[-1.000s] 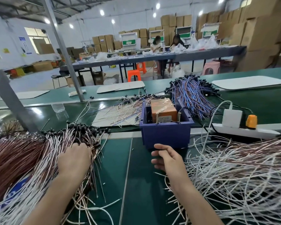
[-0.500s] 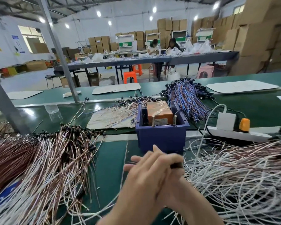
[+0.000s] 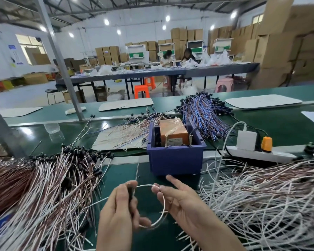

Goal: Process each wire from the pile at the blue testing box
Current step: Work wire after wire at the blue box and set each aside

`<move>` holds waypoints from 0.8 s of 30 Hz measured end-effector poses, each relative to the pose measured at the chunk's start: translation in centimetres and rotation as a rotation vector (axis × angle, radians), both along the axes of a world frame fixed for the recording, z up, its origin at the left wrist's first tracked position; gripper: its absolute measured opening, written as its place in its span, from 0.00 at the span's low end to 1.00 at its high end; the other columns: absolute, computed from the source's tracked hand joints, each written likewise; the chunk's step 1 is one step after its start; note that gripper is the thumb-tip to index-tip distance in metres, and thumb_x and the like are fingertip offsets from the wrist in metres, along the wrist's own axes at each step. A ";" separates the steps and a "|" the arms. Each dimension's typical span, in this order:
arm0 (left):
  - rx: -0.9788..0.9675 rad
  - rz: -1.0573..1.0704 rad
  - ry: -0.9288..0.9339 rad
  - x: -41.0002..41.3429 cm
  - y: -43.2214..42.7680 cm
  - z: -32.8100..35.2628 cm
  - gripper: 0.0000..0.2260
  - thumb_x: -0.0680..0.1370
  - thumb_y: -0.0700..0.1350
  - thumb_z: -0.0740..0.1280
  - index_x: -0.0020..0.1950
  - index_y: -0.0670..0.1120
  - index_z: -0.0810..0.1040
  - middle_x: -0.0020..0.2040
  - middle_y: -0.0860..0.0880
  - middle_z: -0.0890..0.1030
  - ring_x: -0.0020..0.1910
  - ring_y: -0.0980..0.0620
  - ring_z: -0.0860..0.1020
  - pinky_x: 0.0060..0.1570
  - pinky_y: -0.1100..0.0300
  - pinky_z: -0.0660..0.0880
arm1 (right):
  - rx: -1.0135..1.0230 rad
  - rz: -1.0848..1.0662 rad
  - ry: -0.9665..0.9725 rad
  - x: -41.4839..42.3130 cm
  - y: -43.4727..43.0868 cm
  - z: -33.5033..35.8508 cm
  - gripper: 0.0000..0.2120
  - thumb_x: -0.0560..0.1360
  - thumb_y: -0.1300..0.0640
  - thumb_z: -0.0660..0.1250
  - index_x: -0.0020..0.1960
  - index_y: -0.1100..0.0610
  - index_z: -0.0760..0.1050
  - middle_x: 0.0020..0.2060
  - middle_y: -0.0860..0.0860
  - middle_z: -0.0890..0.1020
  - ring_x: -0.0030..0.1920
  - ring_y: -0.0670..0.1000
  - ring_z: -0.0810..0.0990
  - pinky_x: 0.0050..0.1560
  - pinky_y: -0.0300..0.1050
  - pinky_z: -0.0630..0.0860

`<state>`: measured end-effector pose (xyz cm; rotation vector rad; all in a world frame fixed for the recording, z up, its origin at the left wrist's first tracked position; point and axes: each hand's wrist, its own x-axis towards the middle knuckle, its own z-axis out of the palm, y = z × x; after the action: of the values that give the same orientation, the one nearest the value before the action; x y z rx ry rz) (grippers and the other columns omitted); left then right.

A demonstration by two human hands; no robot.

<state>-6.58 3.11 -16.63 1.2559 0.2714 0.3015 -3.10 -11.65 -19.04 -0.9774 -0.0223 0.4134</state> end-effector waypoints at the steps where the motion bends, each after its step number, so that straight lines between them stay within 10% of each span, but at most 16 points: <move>1: -0.130 0.003 0.105 0.8 0.5 -1.2 0.18 0.86 0.50 0.55 0.51 0.40 0.80 0.24 0.48 0.65 0.16 0.55 0.60 0.17 0.62 0.68 | 0.013 0.002 0.017 0.1 -0.2 -0.2 0.33 0.77 0.74 0.66 0.78 0.58 0.61 0.54 0.66 0.84 0.47 0.56 0.87 0.40 0.41 0.84; 5: -0.257 -0.040 0.267 2.9 1.2 -2.9 0.15 0.85 0.48 0.55 0.51 0.40 0.76 0.25 0.50 0.65 0.16 0.58 0.56 0.16 0.70 0.54 | -0.096 0.012 -0.015 -0.5 0.8 0.1 0.36 0.78 0.75 0.62 0.81 0.56 0.54 0.53 0.62 0.85 0.43 0.54 0.86 0.37 0.39 0.82; 14: -0.269 -0.109 0.133 5.3 0.0 -1.7 0.11 0.85 0.46 0.59 0.59 0.45 0.80 0.44 0.44 0.84 0.19 0.58 0.58 0.14 0.66 0.56 | -0.256 -0.133 -0.122 0.4 0.8 -0.3 0.33 0.82 0.72 0.59 0.81 0.52 0.52 0.51 0.53 0.87 0.43 0.48 0.85 0.38 0.39 0.76; 19: -0.412 -0.219 0.035 5.2 0.7 -1.7 0.13 0.84 0.51 0.59 0.61 0.50 0.81 0.31 0.52 0.69 0.19 0.59 0.56 0.14 0.67 0.55 | -0.265 -0.110 -0.063 1.0 0.9 -0.9 0.31 0.84 0.70 0.55 0.80 0.45 0.56 0.45 0.51 0.88 0.40 0.50 0.84 0.40 0.43 0.79; 24: -0.102 -0.221 -0.018 4.6 -0.2 -1.7 0.15 0.83 0.57 0.58 0.56 0.56 0.84 0.28 0.52 0.60 0.21 0.56 0.54 0.18 0.67 0.55 | -0.283 -0.097 0.040 0.8 1.3 -1.0 0.24 0.84 0.51 0.61 0.76 0.34 0.59 0.41 0.53 0.79 0.25 0.46 0.75 0.23 0.38 0.68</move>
<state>-2.01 2.92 -18.31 1.1696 0.1289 0.1075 -2.31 -10.38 -20.00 -1.2436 0.1218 0.3523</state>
